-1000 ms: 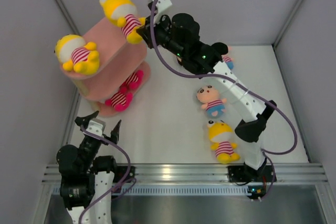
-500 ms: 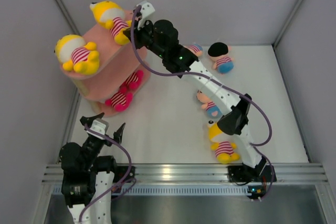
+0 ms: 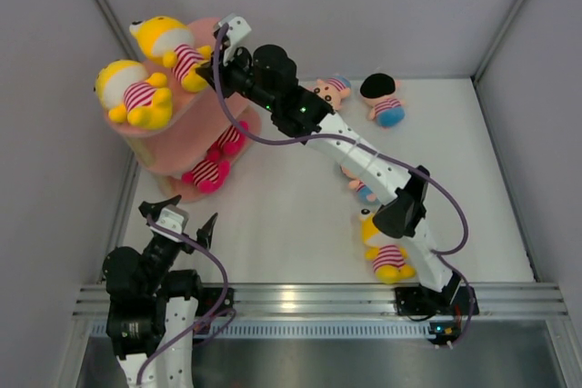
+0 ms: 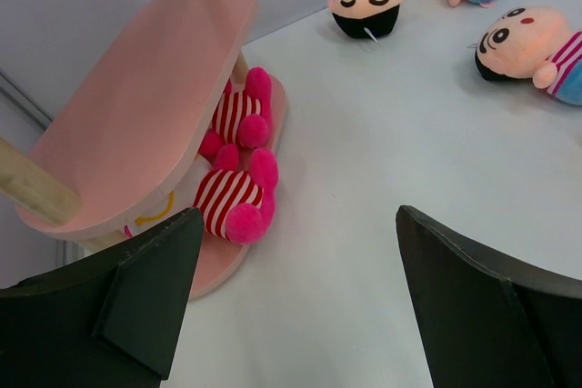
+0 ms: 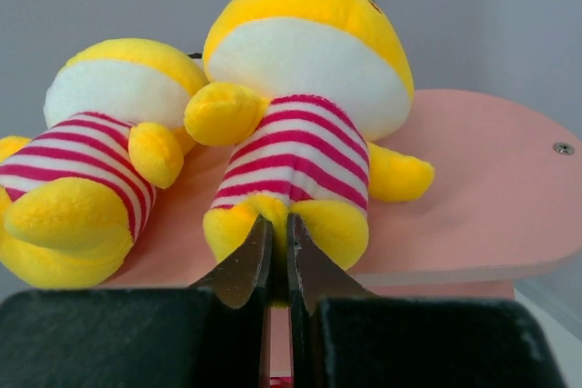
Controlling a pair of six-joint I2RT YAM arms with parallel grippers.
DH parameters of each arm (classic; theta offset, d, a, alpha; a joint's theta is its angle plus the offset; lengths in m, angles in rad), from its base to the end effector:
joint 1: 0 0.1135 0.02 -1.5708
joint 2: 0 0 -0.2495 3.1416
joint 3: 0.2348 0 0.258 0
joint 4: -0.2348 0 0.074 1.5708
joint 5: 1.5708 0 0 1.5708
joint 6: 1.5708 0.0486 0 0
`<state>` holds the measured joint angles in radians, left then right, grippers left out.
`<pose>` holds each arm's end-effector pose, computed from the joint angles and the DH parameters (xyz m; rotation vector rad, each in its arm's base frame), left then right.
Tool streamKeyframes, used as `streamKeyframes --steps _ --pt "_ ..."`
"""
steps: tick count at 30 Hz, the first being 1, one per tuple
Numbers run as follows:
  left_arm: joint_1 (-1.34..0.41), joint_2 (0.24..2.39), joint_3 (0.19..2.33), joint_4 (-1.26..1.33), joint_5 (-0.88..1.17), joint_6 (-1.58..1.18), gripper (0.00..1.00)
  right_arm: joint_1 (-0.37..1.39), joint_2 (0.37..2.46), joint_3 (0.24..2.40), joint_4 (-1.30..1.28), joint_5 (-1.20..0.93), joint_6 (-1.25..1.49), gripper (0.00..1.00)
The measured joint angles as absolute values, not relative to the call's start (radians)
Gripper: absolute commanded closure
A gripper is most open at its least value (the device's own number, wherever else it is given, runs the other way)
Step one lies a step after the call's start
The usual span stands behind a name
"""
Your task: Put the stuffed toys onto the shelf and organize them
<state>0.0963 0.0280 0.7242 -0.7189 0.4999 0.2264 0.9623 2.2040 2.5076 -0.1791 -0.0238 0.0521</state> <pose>0.0433 -0.0192 0.3248 0.4853 1.5169 -0.1467 0.2910 0.4198 0.4621 -0.6786 1.3406 0.8424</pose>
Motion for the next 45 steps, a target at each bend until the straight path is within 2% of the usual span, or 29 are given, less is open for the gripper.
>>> streamKeyframes --steps 3,4,6,7,10,15,19,22,27,34,41,45 --pt "0.096 0.028 0.724 -0.719 0.500 0.226 0.07 0.966 2.204 2.505 -0.177 -0.024 0.050 0.94" --pt "0.096 0.028 0.724 -0.719 0.500 0.226 0.07 0.966 2.203 2.495 -0.165 -0.024 0.047 0.83" --pt "0.096 0.028 0.724 -0.719 0.500 0.226 0.07 0.966 2.203 2.478 -0.147 -0.022 0.044 0.75" --pt "0.096 0.028 0.724 -0.719 0.500 0.226 0.07 0.966 2.203 2.472 -0.141 -0.022 0.040 0.65" --pt "0.096 0.028 0.724 -0.719 0.501 0.226 0.07 0.966 2.200 2.460 -0.126 -0.020 0.035 0.52" --pt "0.096 0.028 0.724 -0.719 0.501 0.226 0.06 0.966 2.174 2.418 -0.112 -0.019 0.027 0.38" --pt "0.096 0.028 0.724 -0.719 0.501 0.227 0.06 0.966 2.136 2.366 -0.110 -0.019 0.023 0.21" --pt "0.096 0.028 0.724 -0.719 0.501 0.226 0.06 0.966 2.088 2.299 -0.109 -0.020 0.019 0.15" --pt "0.096 0.028 0.724 -0.719 0.501 0.226 0.06 0.966 1.959 2.172 -0.105 -0.020 -0.008 0.08" --pt "0.096 0.028 0.723 -0.719 0.466 0.234 0.06 0.927 1.636 1.879 -0.102 -0.004 -0.007 0.07" --pt "0.096 0.028 0.714 -0.719 0.431 0.238 0.06 0.563 1.331 1.398 -0.163 0.090 0.199 0.10" --pt "0.096 0.028 0.710 -0.719 0.430 0.243 0.05 0.499 1.259 1.148 -0.344 0.192 0.288 0.12"
